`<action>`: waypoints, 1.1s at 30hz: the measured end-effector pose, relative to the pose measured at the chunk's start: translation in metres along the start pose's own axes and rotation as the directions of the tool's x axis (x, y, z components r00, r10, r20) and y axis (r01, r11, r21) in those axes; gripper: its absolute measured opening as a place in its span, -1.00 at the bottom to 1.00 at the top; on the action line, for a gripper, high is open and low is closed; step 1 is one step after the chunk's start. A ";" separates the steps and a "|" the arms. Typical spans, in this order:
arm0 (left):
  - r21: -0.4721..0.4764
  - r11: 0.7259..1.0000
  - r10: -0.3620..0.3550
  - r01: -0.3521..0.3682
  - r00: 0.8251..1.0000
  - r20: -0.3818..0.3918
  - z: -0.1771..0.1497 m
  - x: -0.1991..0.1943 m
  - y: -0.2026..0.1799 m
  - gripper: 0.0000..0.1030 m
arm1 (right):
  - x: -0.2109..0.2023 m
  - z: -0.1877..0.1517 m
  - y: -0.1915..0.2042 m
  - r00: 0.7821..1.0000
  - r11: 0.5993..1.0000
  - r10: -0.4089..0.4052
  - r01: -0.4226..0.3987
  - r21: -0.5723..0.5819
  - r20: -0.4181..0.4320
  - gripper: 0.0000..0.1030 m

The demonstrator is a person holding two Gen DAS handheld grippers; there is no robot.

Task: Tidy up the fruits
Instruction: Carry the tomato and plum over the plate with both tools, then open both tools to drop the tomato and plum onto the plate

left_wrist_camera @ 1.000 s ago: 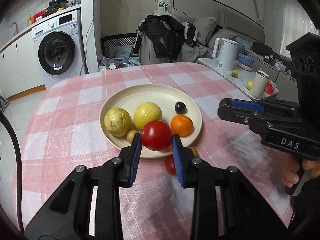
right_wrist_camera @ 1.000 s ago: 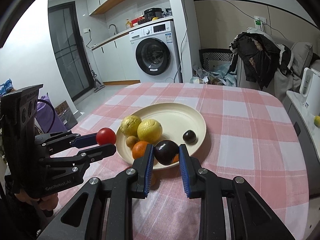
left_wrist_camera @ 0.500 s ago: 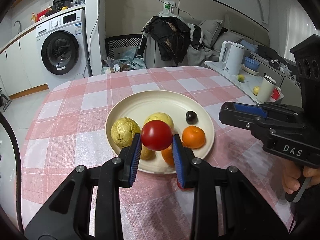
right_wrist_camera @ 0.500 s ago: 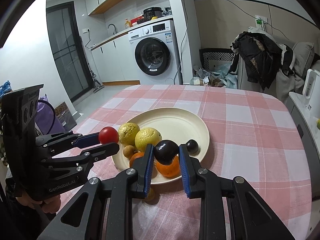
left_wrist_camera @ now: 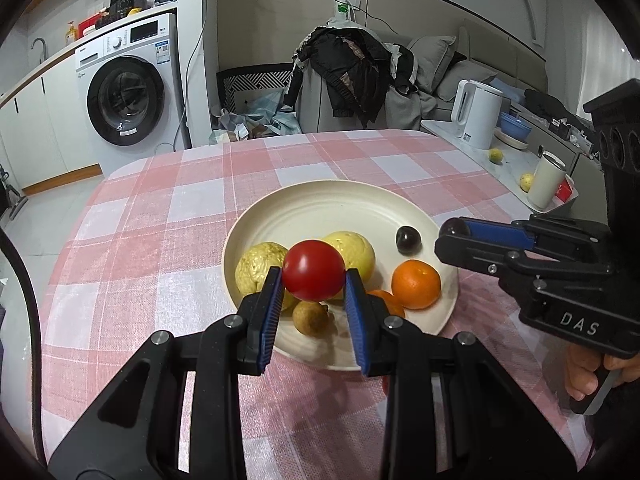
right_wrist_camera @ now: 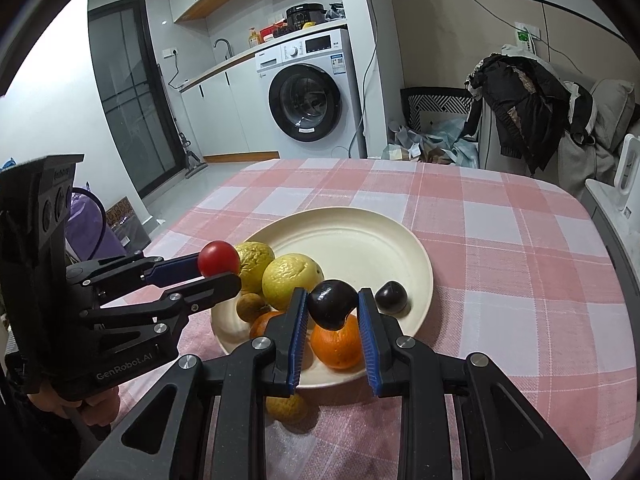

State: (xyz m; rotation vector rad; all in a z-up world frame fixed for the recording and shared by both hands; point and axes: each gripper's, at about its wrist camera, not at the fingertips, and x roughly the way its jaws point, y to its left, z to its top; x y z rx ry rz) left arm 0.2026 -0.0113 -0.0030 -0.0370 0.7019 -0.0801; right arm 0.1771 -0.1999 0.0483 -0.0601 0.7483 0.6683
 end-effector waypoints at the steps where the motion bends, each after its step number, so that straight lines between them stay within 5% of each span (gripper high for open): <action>1: 0.000 1.000 0.001 -0.001 1.000 -0.001 0.001 0.002 0.000 -0.46 | 0.002 0.000 0.000 1.000 1.000 0.000 0.000 -0.001 -0.002 -0.50; 21: 0.014 1.000 0.006 -0.006 1.000 -0.015 0.009 0.029 0.003 -0.46 | 0.037 0.001 -0.003 0.998 1.000 -0.024 0.024 0.000 -0.064 -0.48; 28: 0.004 1.000 0.007 -0.007 1.000 -0.014 0.008 0.026 0.001 -0.39 | 0.024 0.000 -0.005 0.997 0.997 -0.076 0.076 -0.001 -0.031 0.02; 33: 0.010 1.000 0.027 -0.027 1.000 0.007 -0.002 0.011 -0.001 0.23 | 0.008 -0.006 -0.014 0.996 0.996 -0.087 0.087 0.033 -0.006 0.53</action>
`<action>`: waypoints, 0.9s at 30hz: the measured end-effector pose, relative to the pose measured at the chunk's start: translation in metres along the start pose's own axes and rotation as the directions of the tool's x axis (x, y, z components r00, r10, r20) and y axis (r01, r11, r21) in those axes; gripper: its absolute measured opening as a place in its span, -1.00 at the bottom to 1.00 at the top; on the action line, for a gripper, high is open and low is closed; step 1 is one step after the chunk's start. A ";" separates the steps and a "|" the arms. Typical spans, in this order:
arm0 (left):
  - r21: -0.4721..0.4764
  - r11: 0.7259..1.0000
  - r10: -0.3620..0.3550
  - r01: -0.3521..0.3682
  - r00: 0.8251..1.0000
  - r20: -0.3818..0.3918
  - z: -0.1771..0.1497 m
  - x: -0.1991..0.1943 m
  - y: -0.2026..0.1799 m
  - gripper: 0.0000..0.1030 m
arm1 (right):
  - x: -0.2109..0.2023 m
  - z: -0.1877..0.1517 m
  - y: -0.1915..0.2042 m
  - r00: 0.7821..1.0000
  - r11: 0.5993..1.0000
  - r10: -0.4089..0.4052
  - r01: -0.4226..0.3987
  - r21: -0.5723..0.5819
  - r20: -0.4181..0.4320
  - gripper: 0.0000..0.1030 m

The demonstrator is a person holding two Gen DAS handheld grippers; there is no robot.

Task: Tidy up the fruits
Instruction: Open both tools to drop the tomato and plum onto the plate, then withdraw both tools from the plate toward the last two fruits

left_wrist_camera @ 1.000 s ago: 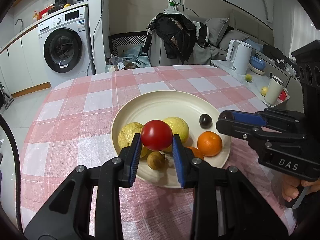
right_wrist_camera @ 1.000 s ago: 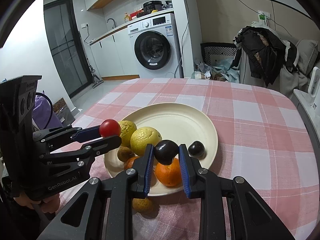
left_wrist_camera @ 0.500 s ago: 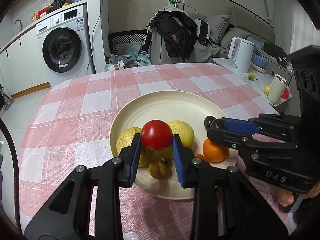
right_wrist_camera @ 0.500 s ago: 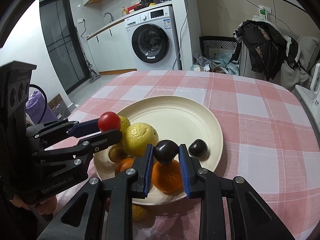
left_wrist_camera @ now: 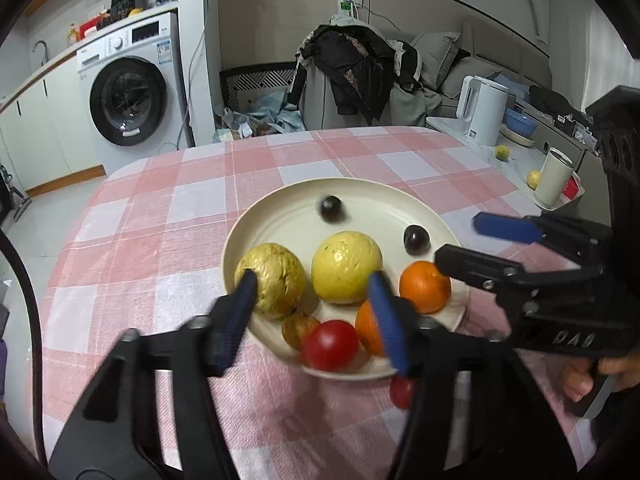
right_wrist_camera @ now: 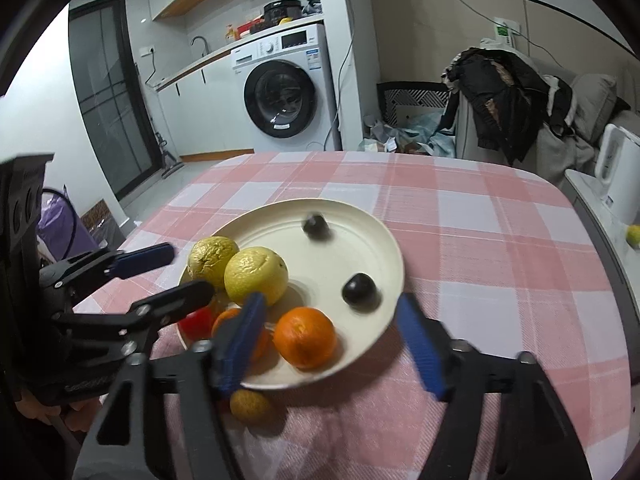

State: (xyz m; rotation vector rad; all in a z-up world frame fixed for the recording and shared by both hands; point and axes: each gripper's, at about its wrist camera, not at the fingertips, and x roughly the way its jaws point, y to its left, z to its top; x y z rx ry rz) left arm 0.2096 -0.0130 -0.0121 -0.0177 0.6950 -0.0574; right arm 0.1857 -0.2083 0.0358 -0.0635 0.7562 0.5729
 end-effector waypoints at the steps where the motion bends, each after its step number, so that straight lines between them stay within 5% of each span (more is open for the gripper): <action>1: 0.000 1.000 0.005 -0.005 1.000 0.009 -0.003 -0.005 0.000 0.37 | -0.002 -0.001 -0.002 1.000 1.000 0.000 0.000 0.004 0.002 0.67; 5: -0.013 1.000 0.013 -0.012 0.999 0.043 -0.013 -0.027 0.001 0.65 | -0.015 -0.007 -0.007 1.000 1.000 -0.002 0.002 0.026 0.011 0.94; 9: -0.023 1.000 0.019 -0.018 0.998 0.062 -0.025 -0.047 0.001 0.97 | -0.027 -0.013 -0.007 1.000 1.000 -0.002 0.001 0.025 0.022 1.00; 27: 0.006 1.000 0.016 -0.017 0.998 0.063 -0.048 -0.084 -0.012 0.98 | -0.038 -0.029 0.014 0.999 0.996 -0.030 0.027 -0.084 -0.030 1.00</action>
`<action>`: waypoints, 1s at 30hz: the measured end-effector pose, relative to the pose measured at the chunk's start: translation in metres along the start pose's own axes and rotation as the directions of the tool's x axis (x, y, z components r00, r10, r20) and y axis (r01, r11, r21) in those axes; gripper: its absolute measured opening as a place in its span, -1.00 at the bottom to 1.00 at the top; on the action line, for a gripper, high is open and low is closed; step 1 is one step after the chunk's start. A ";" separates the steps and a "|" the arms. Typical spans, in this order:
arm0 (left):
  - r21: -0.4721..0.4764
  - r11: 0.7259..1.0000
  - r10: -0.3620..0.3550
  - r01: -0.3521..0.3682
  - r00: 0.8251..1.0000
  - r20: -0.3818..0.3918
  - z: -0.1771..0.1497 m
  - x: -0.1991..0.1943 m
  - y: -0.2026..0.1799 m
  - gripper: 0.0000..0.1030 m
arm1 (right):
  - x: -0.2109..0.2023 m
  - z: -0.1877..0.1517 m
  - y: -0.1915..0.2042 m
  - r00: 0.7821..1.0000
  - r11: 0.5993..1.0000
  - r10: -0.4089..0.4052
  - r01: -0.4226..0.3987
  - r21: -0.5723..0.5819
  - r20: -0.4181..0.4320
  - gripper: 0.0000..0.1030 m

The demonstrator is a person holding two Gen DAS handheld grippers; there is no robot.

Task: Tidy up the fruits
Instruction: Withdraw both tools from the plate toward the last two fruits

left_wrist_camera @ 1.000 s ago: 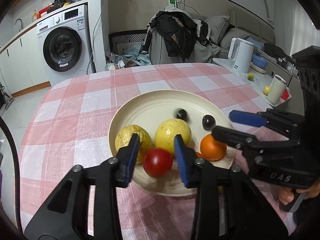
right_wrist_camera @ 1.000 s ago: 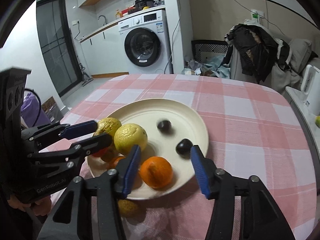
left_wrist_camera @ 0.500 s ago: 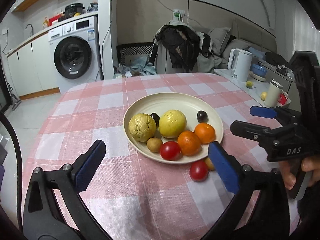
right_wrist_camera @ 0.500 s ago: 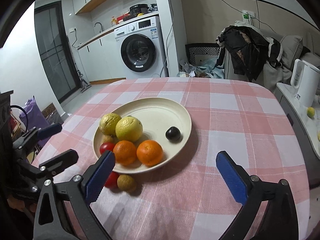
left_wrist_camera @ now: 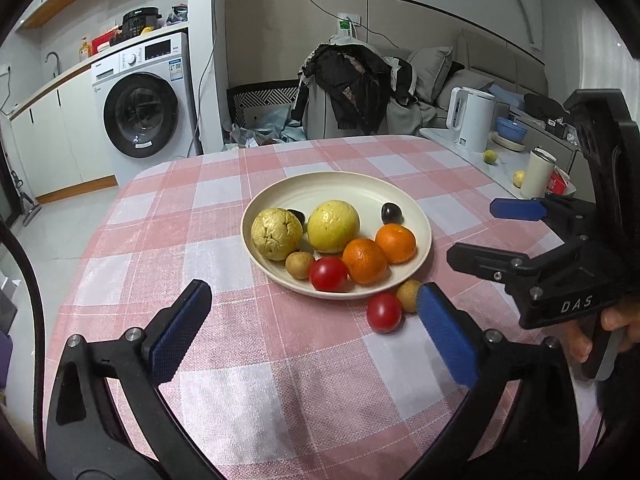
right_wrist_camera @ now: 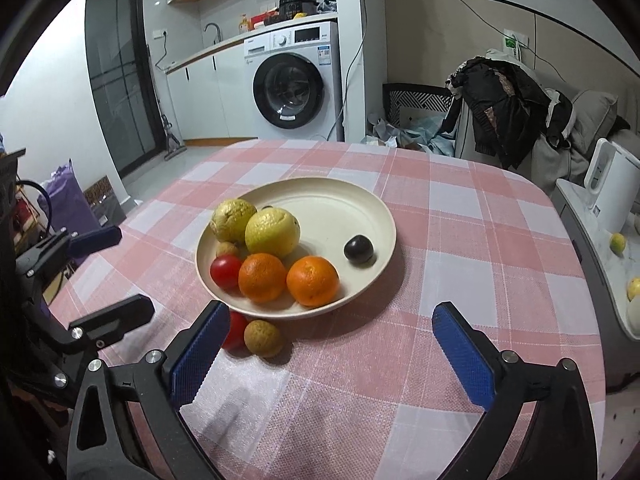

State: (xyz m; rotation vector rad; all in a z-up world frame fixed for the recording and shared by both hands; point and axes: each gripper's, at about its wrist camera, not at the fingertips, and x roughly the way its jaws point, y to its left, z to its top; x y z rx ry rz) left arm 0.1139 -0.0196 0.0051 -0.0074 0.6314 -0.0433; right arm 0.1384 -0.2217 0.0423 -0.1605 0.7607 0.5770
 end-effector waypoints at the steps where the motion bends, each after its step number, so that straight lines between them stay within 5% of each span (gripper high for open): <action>1: -0.002 1.000 0.001 -0.001 1.000 0.001 0.001 0.000 0.001 0.98 | 0.002 0.000 0.000 1.000 1.000 0.000 0.000 -0.001 -0.007 1.00; 14: -0.015 1.000 0.009 -0.009 1.000 -0.018 0.001 0.007 0.007 0.98 | 0.032 -0.016 0.008 0.989 0.999 -0.029 0.022 -0.050 -0.143 1.00; 30: -0.042 0.999 0.013 -0.014 0.999 -0.038 0.000 0.014 0.015 0.98 | 0.052 -0.024 0.023 0.972 0.993 -0.105 0.091 -0.076 -0.211 1.00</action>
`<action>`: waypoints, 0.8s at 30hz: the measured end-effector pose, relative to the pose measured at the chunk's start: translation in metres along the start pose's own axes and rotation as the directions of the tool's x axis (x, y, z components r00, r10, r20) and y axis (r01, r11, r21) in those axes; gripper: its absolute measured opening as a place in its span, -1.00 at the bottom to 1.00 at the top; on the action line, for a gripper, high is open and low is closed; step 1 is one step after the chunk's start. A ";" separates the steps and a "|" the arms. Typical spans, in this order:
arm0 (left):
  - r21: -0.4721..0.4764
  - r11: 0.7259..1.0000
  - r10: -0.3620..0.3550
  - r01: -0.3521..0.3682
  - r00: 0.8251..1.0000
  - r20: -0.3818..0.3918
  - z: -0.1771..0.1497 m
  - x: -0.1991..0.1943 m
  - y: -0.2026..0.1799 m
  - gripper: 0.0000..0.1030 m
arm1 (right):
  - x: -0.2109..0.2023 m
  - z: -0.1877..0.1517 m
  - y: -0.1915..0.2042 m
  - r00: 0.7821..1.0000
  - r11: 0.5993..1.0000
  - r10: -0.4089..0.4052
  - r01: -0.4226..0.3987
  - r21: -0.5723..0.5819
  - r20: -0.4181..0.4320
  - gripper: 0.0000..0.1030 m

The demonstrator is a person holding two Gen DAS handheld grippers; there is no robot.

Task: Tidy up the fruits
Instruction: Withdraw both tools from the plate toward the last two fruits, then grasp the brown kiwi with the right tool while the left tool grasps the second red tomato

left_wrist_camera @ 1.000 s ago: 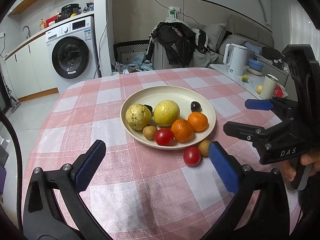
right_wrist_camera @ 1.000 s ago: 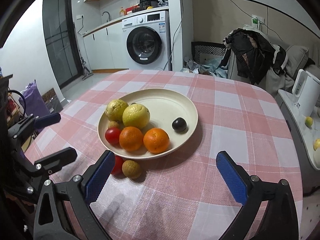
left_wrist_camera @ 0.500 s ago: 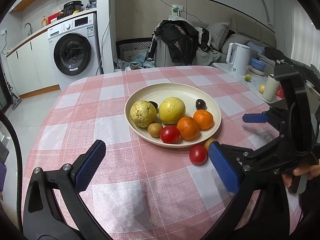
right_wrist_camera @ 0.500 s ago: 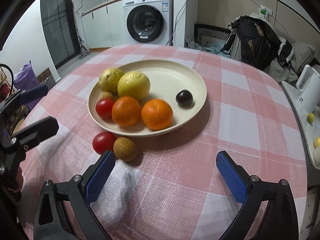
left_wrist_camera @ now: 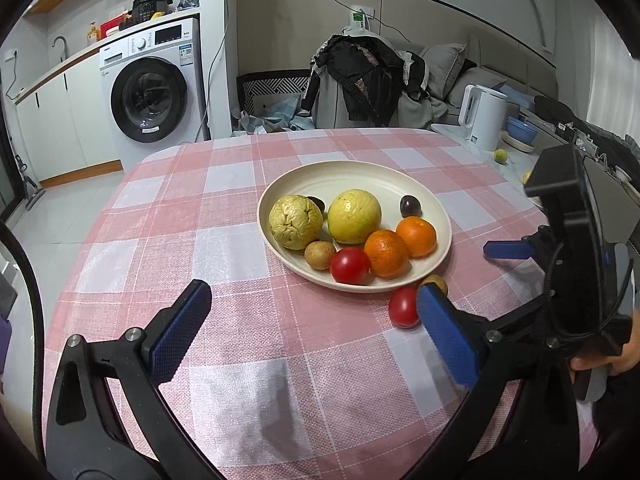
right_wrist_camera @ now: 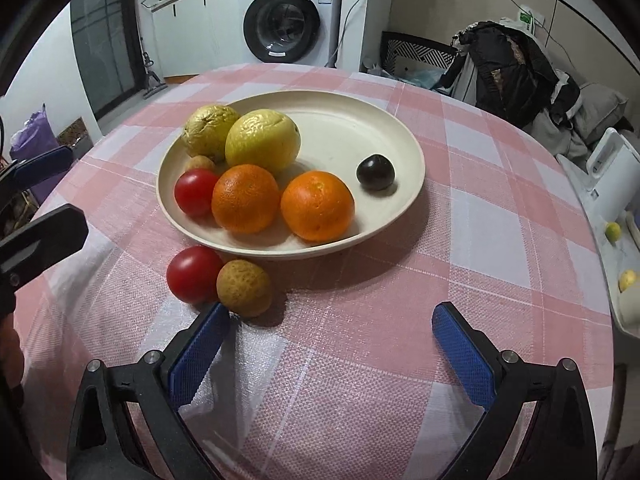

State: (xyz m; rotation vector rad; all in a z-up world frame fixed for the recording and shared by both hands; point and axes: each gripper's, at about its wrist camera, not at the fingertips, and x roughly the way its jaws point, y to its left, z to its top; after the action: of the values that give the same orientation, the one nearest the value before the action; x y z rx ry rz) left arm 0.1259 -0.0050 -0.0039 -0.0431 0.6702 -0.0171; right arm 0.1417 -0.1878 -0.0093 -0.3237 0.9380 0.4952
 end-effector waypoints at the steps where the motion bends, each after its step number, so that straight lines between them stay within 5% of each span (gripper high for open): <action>1: 0.000 1.000 0.001 -0.001 1.000 -0.001 0.000 0.000 0.000 0.98 | 0.001 0.001 0.000 1.000 1.000 -0.003 0.003 0.003 0.000 1.00; 12: 0.009 1.000 -0.001 0.001 1.000 -0.011 -0.003 0.003 -0.001 0.98 | 0.002 0.003 0.000 1.000 1.000 0.018 -0.018 0.014 0.004 0.91; 24: 0.018 1.000 -0.008 0.008 1.000 -0.024 -0.005 0.006 -0.004 0.98 | -0.005 0.003 0.004 0.996 0.996 0.087 -0.087 -0.008 0.024 -0.09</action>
State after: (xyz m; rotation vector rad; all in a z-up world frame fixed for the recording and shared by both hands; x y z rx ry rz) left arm 0.1273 -0.0091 -0.0110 -0.0280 0.6937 -0.0313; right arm 0.1387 -0.1843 -0.0036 -0.2832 0.9296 0.5811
